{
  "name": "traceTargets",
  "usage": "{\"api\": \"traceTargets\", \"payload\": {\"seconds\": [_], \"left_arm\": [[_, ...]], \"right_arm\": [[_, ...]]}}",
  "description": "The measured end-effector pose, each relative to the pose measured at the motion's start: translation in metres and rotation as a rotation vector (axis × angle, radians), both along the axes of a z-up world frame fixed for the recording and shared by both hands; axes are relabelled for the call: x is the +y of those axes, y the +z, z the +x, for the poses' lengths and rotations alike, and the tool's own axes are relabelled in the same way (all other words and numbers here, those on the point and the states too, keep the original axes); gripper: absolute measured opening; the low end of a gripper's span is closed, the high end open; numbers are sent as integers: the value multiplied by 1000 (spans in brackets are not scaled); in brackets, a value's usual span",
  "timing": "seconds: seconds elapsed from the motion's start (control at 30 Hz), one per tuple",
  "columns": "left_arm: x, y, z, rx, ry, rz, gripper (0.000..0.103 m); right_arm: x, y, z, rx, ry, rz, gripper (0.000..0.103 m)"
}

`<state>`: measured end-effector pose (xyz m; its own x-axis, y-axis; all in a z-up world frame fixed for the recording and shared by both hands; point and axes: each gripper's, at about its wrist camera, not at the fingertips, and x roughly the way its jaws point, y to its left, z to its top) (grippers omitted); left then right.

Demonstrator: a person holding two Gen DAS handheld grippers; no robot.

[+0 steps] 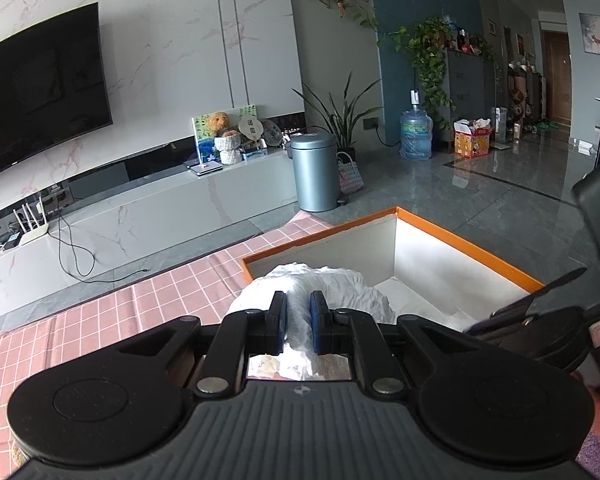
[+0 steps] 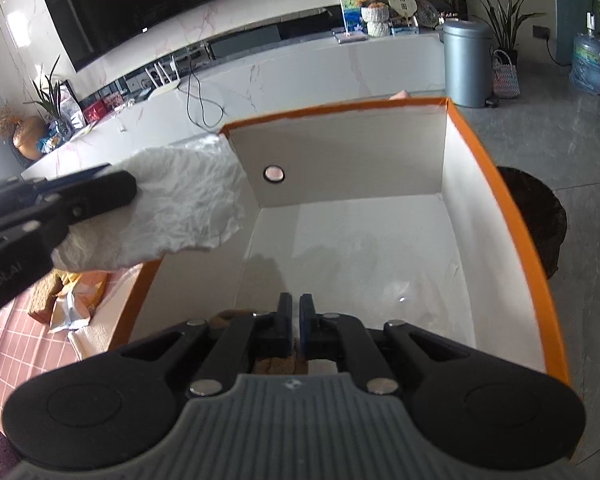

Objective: Organize soft objects
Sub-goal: 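Carry the white cloth and the clear bag over the orange box, then open the right tool to drop the bag while the left tool drops the white cloth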

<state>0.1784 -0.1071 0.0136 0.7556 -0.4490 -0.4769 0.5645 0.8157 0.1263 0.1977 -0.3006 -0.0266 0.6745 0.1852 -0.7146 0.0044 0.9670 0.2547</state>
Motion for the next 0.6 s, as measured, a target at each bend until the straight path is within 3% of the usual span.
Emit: {"api": "traceTargets", "payload": {"seconds": [0.17, 0.3, 0.4, 0.6], "left_arm": [[-17, 1, 4, 3, -71, 34, 13], [-44, -10, 9, -3, -102, 153, 13], [-64, -28, 16, 34, -110, 252, 13], [-77, -50, 27, 132, -106, 355, 14]], "right_arm": [[-16, 20, -8, -72, -54, -35, 8], [-27, 27, -9, -106, -102, -90, 21], [-30, 23, -7, -92, -97, -82, 21], [-26, 11, -1, -71, -66, -90, 21]]}}
